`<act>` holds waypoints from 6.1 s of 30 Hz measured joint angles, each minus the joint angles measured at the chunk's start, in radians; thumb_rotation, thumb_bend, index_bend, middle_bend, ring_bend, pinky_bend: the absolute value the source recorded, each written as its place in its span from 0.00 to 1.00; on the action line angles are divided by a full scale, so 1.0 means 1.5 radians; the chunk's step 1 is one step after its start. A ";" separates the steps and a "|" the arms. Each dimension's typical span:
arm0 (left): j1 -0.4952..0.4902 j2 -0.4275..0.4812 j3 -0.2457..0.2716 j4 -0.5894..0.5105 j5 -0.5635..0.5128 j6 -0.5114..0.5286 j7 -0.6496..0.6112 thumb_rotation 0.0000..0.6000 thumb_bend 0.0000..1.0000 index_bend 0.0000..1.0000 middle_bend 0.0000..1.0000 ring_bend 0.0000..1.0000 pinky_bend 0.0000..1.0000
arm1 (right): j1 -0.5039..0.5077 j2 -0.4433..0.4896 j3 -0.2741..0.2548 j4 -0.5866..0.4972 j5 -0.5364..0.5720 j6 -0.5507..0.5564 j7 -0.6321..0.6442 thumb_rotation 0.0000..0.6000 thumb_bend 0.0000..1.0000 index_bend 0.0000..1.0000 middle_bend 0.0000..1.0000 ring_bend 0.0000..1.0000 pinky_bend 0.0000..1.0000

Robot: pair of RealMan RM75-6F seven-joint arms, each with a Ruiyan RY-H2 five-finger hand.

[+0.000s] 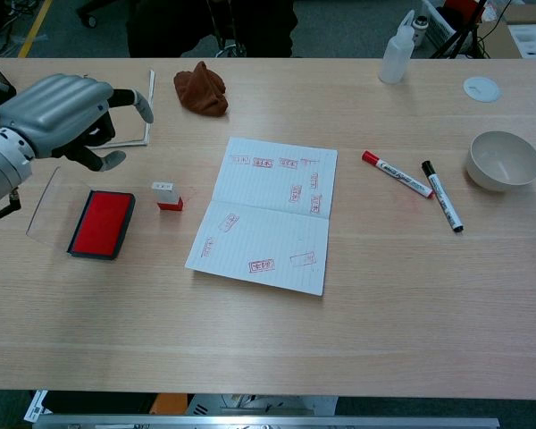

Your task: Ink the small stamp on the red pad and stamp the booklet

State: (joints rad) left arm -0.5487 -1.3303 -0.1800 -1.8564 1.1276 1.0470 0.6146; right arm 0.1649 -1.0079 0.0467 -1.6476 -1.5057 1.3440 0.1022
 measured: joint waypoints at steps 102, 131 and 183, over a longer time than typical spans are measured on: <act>-0.178 -0.193 0.130 0.156 -0.250 0.038 0.195 1.00 0.29 0.46 1.00 1.00 1.00 | -0.034 0.000 -0.011 0.030 0.010 0.020 0.033 1.00 0.16 0.34 0.40 0.29 0.36; -0.160 -0.223 0.122 0.202 -0.232 0.043 0.187 1.00 0.29 0.53 1.00 1.00 1.00 | -0.032 0.000 -0.010 0.034 0.011 0.013 0.036 1.00 0.15 0.34 0.40 0.29 0.36; -0.136 -0.135 0.140 0.155 -0.153 0.067 0.210 1.00 0.29 0.59 1.00 1.00 1.00 | -0.032 -0.004 -0.009 0.038 0.008 0.012 0.041 1.00 0.15 0.34 0.40 0.29 0.36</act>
State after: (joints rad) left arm -0.7520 -1.5332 0.0293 -1.6233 0.8980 1.1469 0.9296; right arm 0.1175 -1.0146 0.0334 -1.5902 -1.4937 1.3620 0.1641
